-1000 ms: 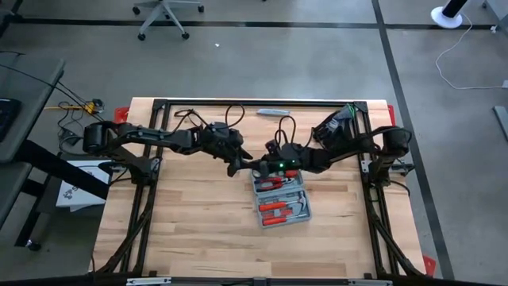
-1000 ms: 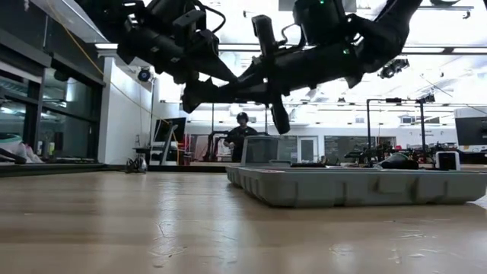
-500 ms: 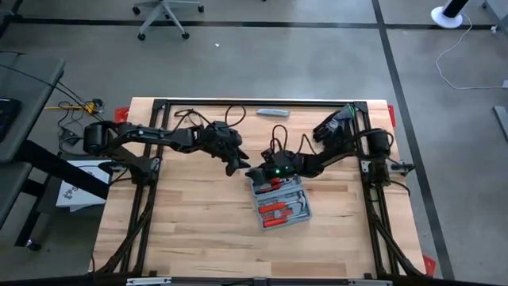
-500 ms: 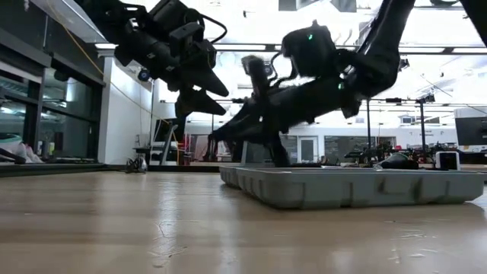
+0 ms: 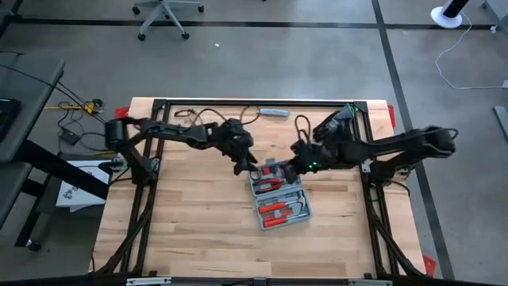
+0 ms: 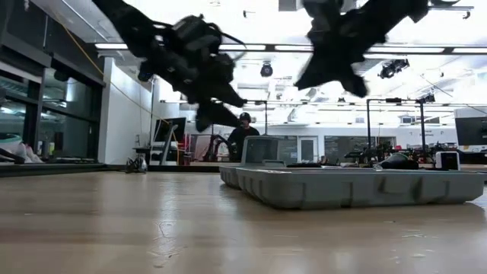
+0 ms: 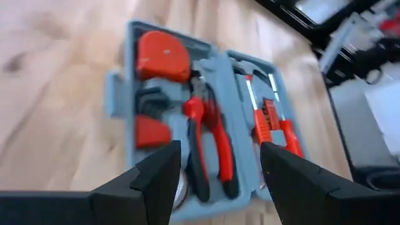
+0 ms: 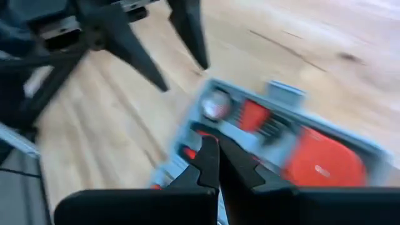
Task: Prefit tool cases
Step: Adjust the orange hex key set in the gray prefit tool case, then close the gray prefit tool case
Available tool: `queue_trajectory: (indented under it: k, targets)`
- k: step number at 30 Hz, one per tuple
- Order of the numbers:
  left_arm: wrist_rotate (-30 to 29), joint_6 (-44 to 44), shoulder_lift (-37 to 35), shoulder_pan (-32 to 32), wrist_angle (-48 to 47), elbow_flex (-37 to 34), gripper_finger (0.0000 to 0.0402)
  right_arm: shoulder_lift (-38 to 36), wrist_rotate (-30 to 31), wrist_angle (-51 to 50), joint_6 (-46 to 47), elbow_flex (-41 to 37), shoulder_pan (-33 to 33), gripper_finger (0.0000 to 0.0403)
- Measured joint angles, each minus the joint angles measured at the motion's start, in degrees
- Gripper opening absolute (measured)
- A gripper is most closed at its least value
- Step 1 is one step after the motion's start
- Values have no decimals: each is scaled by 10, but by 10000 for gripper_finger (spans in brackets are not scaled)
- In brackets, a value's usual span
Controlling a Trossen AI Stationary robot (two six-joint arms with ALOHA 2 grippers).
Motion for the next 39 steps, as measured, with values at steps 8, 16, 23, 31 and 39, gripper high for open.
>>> queue_trajectory:
  k: [8,16,23,31,39]
  targets:
    - [36,47,128,45,-85,144,209,-22,60,-171,113,0,53,0]
    - [141,64,206,104,-134,197,209,-20,120,-210,198,0,125,0]
    - [162,62,242,90,-95,197,209,-20,149,-239,263,-3,161,0]
    - [136,33,257,73,-37,197,207,-20,157,-245,319,-4,197,0]
    - [113,44,257,72,-39,197,104,-20,164,-256,345,-4,208,0]
